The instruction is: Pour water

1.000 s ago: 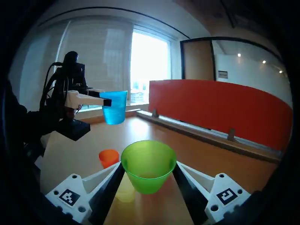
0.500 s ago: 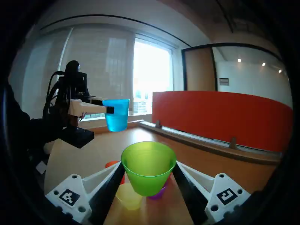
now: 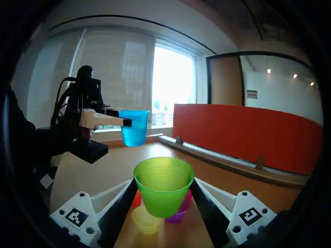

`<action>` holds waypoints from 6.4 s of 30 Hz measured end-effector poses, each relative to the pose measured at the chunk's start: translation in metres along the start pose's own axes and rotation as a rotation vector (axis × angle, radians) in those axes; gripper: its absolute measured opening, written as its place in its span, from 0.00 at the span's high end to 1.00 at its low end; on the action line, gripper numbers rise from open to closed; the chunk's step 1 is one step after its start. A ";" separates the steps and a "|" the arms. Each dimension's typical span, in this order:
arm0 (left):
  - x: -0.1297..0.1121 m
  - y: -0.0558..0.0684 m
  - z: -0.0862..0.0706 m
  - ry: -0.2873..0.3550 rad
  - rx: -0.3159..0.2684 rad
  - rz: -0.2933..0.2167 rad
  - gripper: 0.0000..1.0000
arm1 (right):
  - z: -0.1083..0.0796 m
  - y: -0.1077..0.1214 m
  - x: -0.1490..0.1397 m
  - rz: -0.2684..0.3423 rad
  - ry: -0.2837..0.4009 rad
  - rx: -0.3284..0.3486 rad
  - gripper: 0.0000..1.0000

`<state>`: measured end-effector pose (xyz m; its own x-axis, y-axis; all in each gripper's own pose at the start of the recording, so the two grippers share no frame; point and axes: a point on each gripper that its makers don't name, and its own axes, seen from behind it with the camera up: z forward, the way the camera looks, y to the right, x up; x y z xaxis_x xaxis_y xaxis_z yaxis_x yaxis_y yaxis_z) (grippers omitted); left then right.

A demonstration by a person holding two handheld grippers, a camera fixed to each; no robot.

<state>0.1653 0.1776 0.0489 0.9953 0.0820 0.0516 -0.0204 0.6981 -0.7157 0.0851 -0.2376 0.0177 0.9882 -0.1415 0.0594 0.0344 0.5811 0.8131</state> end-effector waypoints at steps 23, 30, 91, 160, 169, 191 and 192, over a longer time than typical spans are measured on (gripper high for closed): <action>-0.002 -0.002 -0.008 0.008 -0.014 0.010 0.15 | 0.013 -0.013 0.003 -0.004 0.007 0.040 0.09; -0.002 -0.003 -0.010 0.013 -0.017 0.016 0.16 | 0.017 -0.021 0.002 -0.010 0.006 0.069 0.09; 0.009 -0.002 -0.030 0.145 -0.008 0.374 0.16 | 0.057 -0.086 -0.018 -0.029 -0.006 0.280 0.09; 0.006 0.016 -0.031 0.158 -0.034 0.642 0.16 | 0.060 -0.110 -0.026 -0.045 -0.020 0.353 0.09; 0.002 0.019 -0.031 0.149 -0.042 0.683 0.16 | 0.063 -0.112 -0.026 -0.044 -0.021 0.362 0.09; 0.000 0.024 -0.034 0.142 -0.057 0.733 0.16 | 0.064 -0.116 -0.026 -0.046 -0.021 0.377 0.09; 0.000 0.024 -0.034 0.141 -0.058 0.736 0.16 | 0.064 -0.116 -0.026 -0.047 -0.021 0.377 0.09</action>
<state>0.1680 0.1704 0.0076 0.7293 0.4183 -0.5414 -0.6841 0.4593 -0.5666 0.0454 -0.3525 -0.0417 0.9834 -0.1796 0.0257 0.0181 0.2382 0.9711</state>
